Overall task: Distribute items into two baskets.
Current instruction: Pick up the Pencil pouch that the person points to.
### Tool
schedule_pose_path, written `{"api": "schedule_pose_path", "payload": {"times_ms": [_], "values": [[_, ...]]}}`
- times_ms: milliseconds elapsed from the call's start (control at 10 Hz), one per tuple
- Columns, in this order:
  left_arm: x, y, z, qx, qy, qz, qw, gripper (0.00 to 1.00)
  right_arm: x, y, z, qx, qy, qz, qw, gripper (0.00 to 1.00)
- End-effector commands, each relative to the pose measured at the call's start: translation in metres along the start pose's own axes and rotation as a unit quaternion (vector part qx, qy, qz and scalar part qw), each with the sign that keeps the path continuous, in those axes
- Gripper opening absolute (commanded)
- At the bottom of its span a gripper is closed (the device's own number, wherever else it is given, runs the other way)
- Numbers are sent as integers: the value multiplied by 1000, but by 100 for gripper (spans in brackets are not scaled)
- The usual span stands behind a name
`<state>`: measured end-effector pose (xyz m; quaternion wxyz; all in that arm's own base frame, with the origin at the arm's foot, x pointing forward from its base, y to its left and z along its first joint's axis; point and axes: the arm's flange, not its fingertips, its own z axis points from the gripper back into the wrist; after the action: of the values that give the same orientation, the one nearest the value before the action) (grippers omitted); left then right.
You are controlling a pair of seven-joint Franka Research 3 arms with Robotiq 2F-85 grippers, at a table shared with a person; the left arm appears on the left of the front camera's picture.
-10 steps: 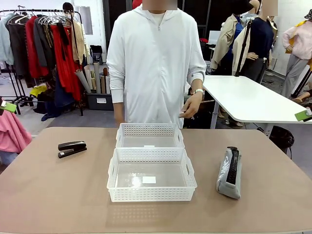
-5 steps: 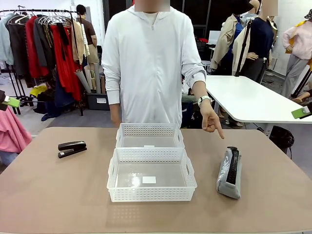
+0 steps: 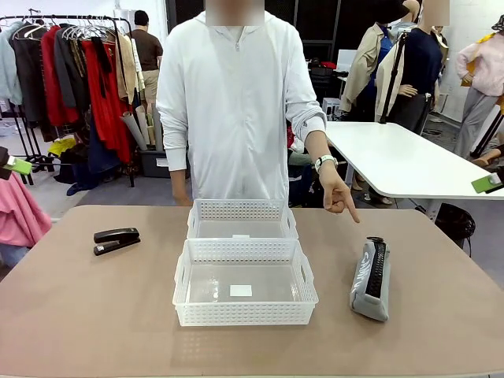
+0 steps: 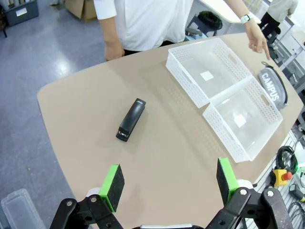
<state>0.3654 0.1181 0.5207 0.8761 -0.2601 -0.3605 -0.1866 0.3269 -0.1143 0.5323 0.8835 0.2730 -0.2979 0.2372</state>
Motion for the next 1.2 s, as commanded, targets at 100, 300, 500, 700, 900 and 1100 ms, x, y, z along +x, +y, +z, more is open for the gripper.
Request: {"api": "schedule_pose_path", "payload": {"times_ms": [100,300,500,700,900,1100], "values": [[0,1,0,-6,-6,0,1000,100,0,0,0,6,-4,4,1000,100],[0,1,0,-6,-6,0,1000,100,0,0,0,6,-4,4,1000,100],[0,1,0,-6,-6,0,1000,100,0,0,0,0,1,0,1000,100],[0,1,0,-6,-6,0,1000,100,13,11,-15,-24,32,-19,999,100],[0,1,0,-6,-6,0,1000,100,26,14,-34,-58,67,-82,993,100],[0,1,0,-6,-6,0,1000,100,38,19,-61,-106,97,-161,977,100]]}}
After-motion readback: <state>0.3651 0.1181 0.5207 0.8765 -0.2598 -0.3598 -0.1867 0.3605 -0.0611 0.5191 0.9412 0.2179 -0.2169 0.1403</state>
